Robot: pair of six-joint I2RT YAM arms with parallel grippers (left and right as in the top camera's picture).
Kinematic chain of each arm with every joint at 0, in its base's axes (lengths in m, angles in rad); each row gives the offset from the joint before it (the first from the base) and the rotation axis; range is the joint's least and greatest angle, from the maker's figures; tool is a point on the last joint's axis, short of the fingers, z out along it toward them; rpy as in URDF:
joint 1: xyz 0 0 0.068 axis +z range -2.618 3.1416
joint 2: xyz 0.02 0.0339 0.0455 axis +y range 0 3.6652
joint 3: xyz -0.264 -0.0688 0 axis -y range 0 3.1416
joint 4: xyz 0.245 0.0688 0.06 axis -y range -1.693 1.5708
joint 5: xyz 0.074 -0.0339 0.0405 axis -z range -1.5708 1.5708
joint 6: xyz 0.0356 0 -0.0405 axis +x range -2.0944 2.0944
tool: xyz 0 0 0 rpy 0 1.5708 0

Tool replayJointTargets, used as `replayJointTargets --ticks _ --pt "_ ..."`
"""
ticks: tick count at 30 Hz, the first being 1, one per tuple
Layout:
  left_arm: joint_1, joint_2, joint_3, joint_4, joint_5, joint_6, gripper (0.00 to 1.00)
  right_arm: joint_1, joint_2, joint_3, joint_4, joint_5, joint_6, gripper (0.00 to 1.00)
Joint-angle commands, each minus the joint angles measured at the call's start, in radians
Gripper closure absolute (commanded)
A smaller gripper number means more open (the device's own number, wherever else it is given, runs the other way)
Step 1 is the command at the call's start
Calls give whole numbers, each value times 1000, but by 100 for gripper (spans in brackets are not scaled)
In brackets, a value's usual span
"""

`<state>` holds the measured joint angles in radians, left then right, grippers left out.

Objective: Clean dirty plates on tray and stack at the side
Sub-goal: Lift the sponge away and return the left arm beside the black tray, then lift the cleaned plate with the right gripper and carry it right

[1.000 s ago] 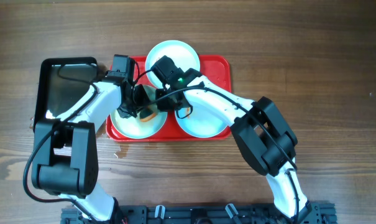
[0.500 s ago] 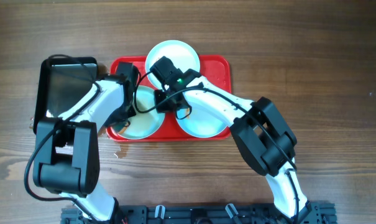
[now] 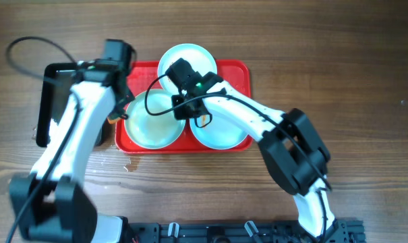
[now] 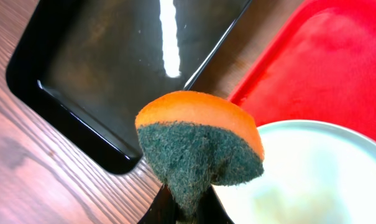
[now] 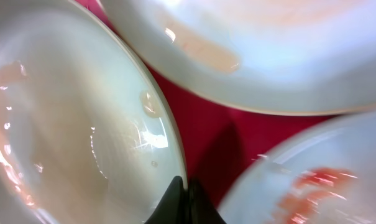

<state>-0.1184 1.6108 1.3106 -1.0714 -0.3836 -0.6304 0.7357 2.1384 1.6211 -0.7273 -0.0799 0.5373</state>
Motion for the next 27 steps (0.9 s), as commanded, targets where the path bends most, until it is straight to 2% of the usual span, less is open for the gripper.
replayJointTargets --ticks 1,6,8,20,27 --pt "73 -91 23 -3 290 42 96 -4 -111 -5 -15 196 -36 96" --pt "113 -96 23 -3 531 101 96 -3 -203 -5 -12 299 -220 96" --pt "114 -96 23 -3 599 102 96 3 -234 -5 -21 399 -268 96" --pt "114 -96 22 -31 550 129 96 223 -272 -6 -21 1032 -558 96" --pt "114 -96 18 -34 550 130 96 286 -272 -6 -18 1105 -571 96"
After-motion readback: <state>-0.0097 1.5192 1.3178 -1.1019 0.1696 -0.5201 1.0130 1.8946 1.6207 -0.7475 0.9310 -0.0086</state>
